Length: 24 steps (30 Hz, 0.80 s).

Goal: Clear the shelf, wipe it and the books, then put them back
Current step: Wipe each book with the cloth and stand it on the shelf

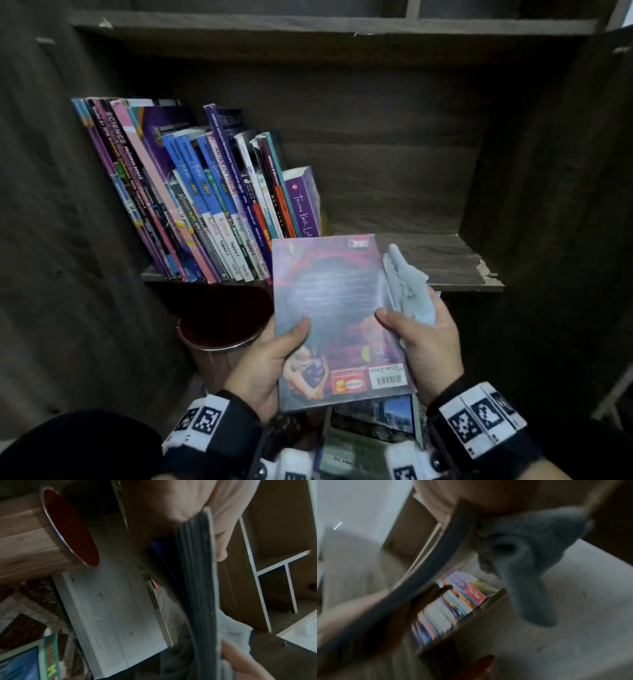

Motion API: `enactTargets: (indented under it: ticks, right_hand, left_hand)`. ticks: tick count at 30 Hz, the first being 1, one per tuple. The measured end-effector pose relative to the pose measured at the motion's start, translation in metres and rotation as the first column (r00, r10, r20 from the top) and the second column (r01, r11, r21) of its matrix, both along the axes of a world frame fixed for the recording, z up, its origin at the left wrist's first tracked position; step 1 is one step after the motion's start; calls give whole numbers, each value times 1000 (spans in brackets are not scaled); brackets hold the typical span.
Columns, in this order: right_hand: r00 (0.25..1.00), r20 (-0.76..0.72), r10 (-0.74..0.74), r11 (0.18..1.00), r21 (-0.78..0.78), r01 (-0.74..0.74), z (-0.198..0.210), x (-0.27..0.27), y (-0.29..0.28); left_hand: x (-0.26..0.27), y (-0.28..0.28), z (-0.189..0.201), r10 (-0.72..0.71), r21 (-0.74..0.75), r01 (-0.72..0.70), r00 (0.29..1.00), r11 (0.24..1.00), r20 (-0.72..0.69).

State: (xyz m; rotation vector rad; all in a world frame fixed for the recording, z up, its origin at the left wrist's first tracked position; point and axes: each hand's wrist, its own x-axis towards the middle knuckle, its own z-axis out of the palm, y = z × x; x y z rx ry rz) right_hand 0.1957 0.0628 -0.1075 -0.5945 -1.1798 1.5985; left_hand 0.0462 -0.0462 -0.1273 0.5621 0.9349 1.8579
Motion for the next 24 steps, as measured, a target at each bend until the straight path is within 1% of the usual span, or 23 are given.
enactTargets:
  ticks: [1, 2, 3, 4, 5, 6, 7, 8, 9, 10, 11, 12, 14, 15, 16, 17, 18, 19, 20, 21, 22, 23, 24]
  right_hand:
    - [989, 100, -111, 991, 87, 102, -5, -1, 1]
    - [955, 214, -203, 966, 203, 160, -13, -3, 1]
    - [912, 330, -245, 931, 341, 127, -21, -4, -3]
    - [853, 449, -267, 873, 487, 17, -29, -6, -11]
    - [772, 559, -302, 775, 616, -143, -37, -8, -21]
    - [694, 623, -363, 648, 703, -292, -46, -10, -31]
    - [655, 638, -404, 523, 749, -407, -55, -12, -39]
    - [657, 624, -423, 426, 777, -463, -61, -14, -44]
    - [676, 605, -420, 380, 794, -475, -61, -16, -45]
    - [699, 594, -399, 379, 800, -464, -59, -17, -39]
    - [717, 579, -388, 398, 807, -436, -53, -17, -31]
    - [737, 559, -380, 446, 809, -383, -48, -17, -19]
    - [787, 496, -368, 598, 774, -208, -35, -13, 2]
    - [803, 487, -344, 688, 713, -138, -30, -12, 9]
    - [807, 505, -307, 761, 640, -110, -27, -12, 9]
    - [791, 545, -277, 800, 587, -125, -27, -13, 4]
    - [753, 599, -271, 798, 577, -172, -30, -15, -6]
    - [706, 650, -282, 764, 597, -244, -35, -18, -20]
    - [674, 672, -307, 700, 639, -318, -38, -20, -33]
    - [675, 650, -348, 608, 705, -365, -43, -22, -44]
    - [695, 607, -386, 512, 767, -386, -48, -24, -48]
    - [712, 565, -417, 445, 810, -382, -49, -25, -47]
    - [727, 526, -441, 421, 837, -350, -48, -26, -42]
  left_hand:
    - [2, 1, 2, -8, 9, 8, 1000, 1000, -19]
    - [3, 3, 2, -2, 12, 2, 999, 1000, -38]
    - [4, 5, 3, 23, 17, -23, 998, 1000, -59]
    - [5, 7, 4, 64, 24, -62, 995, 998, -80]
    - [5, 8, 4, 106, 28, -104, 989, 994, -103]
    - [5, 8, 5, 133, 25, -131, 983, 991, -129]
    - [5, 9, 5, 147, 14, -146, 977, 989, -155]
    - [5, 8, 5, 142, 1, -144, 974, 990, -177]
    - [6, 7, 4, 118, -13, -123, 972, 992, -201]
    - [9, 6, 4, 85, -24, -93, 972, 995, -218]
    - [13, 4, 5, 50, -33, -59, 972, 998, -231]
    - [18, 2, 5, 11, -36, -21, 968, 999, -252]
    - [25, 2, 5, -27, -32, 19, 952, 999, -303]
    - [27, 2, 5, -24, -20, 19, 945, 1000, -326]
    - [28, 2, 7, -11, -6, 10, 940, 1000, -340]
    - [27, 2, 9, 11, 11, -7, 940, 1000, -342]
    - [25, 2, 10, 39, 26, -32, 943, 999, -330]
    - [22, 2, 12, 74, 33, -67, 950, 997, -302]
    - [19, 2, 12, 107, 35, -102, 957, 994, -268]
    - [17, 2, 11, 127, 36, -122, 961, 992, -244]
    - [15, 2, 10, 131, 32, -127, 962, 991, -240]
    - [15, 1, 9, 122, 24, -120, 960, 993, -254]
    - [15, 0, 8, 102, 16, -102, 956, 995, -276]
